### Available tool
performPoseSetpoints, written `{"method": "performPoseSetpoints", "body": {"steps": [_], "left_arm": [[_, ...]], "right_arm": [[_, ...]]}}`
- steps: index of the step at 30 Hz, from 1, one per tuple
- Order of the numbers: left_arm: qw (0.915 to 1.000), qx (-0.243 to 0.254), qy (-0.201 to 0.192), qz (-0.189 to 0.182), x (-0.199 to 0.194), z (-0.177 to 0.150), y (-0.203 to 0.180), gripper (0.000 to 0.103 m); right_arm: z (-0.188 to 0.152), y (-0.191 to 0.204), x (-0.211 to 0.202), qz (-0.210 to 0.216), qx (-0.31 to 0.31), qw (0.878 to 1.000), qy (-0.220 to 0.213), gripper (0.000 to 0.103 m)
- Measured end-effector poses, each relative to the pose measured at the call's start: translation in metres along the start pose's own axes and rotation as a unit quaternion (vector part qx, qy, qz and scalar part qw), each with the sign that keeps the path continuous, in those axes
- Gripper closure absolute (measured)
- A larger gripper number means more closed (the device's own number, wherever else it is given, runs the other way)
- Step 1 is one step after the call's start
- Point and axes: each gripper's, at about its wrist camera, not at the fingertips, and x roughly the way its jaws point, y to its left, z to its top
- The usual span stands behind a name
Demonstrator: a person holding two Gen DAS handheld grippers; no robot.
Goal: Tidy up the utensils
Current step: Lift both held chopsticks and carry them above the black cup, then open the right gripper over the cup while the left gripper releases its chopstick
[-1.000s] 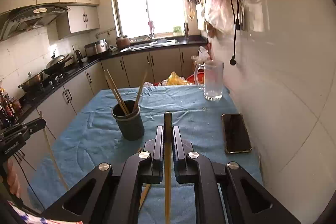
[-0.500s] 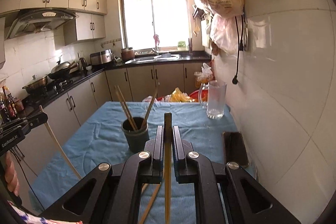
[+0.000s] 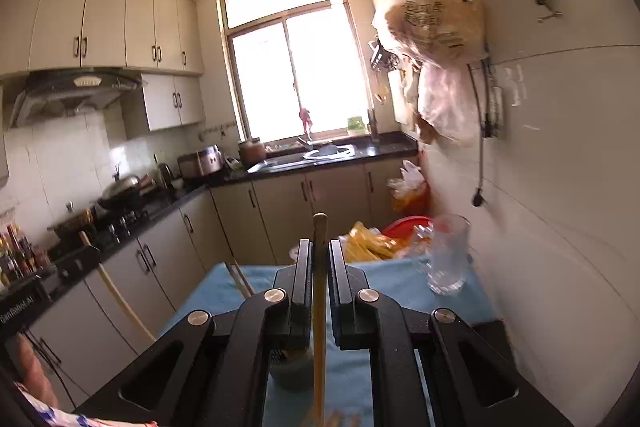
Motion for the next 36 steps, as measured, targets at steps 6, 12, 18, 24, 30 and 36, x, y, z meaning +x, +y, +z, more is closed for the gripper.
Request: {"method": "performPoseSetpoints", "body": {"steps": [6, 12, 18, 24, 30, 36], "left_arm": [[0.9995, -0.027, 0.014, -0.013, 0.058, 0.026, 0.005, 0.098], [0.9980, -0.038, 0.048, -0.018, 0.114, 0.026, 0.010, 0.098], [0.9955, -0.031, 0.088, -0.013, 0.156, 0.005, 0.011, 0.098], [0.9916, -0.036, 0.124, -0.012, 0.184, -0.016, 0.014, 0.098], [0.9883, -0.053, 0.142, -0.017, 0.195, -0.024, 0.019, 0.098], [0.9881, -0.056, 0.142, -0.019, 0.191, -0.024, 0.021, 0.093]], "right_arm": [[0.025, 0.011, 0.043, 0.018, 0.016, 0.999, -0.025, 0.096], [0.026, 0.017, 0.092, 0.010, 0.012, 1.000, -0.027, 0.096], [-0.006, 0.012, 0.138, 0.017, 0.024, 0.999, 0.027, 0.096], [-0.034, 0.003, 0.178, 0.036, 0.045, 0.994, 0.091, 0.096], [-0.043, -0.004, 0.198, 0.053, 0.061, 0.989, 0.121, 0.095], [-0.036, -0.015, 0.189, 0.045, 0.069, 0.991, 0.109, 0.074]]}}
